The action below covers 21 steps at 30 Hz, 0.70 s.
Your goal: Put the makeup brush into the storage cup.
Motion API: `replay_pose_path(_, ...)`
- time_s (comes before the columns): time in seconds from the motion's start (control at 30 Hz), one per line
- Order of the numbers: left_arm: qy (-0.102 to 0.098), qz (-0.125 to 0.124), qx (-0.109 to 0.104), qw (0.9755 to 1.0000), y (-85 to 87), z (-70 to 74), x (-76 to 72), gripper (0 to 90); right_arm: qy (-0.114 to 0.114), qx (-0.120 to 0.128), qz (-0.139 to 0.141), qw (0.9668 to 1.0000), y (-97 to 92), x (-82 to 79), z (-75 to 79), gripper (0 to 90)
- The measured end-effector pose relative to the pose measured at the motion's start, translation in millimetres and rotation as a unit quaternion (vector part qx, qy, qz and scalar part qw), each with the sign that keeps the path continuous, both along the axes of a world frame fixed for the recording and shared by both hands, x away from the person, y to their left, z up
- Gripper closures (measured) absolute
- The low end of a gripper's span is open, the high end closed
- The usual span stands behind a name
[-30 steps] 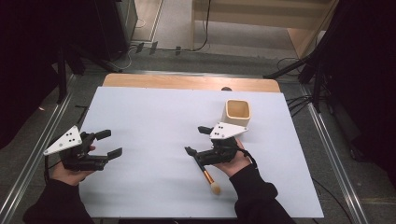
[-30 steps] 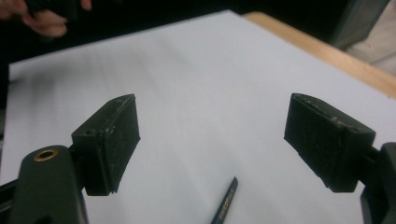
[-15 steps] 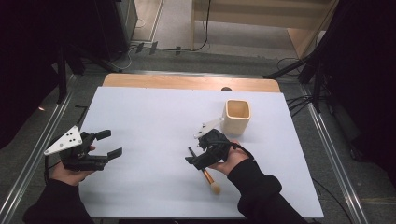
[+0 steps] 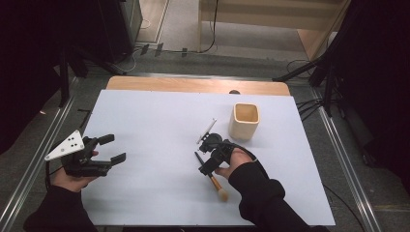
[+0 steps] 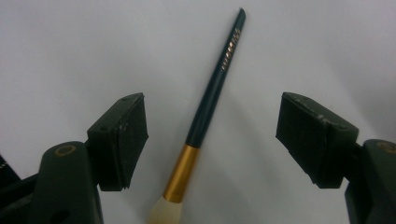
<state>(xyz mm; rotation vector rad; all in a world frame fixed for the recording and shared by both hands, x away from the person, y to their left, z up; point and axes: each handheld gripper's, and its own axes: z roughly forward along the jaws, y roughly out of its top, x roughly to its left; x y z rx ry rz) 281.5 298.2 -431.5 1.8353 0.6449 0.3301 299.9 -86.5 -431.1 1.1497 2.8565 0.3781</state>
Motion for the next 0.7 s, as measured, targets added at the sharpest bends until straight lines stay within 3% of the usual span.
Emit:
replay_pose_path(0.2,-0.001,-0.002,0.001,1.0,-0.4,-0.1,0.2,18.3,0.004,-0.028,-0.036,0.999,1.8,0.1,-3.9,25.9)
replay_pose_path(0.23,0.0,-0.001,0.0,1.0,-0.5,-0.2,0.3,18.3,0.005,-0.035,-0.054,0.9979,3.3,-0.3,-3.7,25.6)
replay_pose_path(0.33,-0.001,-0.001,0.001,1.0,-0.4,-0.1,0.3,18.3,0.016,-0.034,-0.073,0.9966,6.8,-2.1,-6.5,25.0)
replay_pose_path(0.53,-0.002,-0.003,0.001,1.0,-0.6,0.3,0.1,18.3,0.012,-0.031,-0.111,0.9933,5.6,1.2,-12.3,24.9)
replay_pose_path(0.7,-0.003,-0.003,0.0,1.0,-0.2,0.6,-0.1,18.3,-0.002,-0.038,-0.124,0.9916,7.6,2.5,-18.3,24.9)
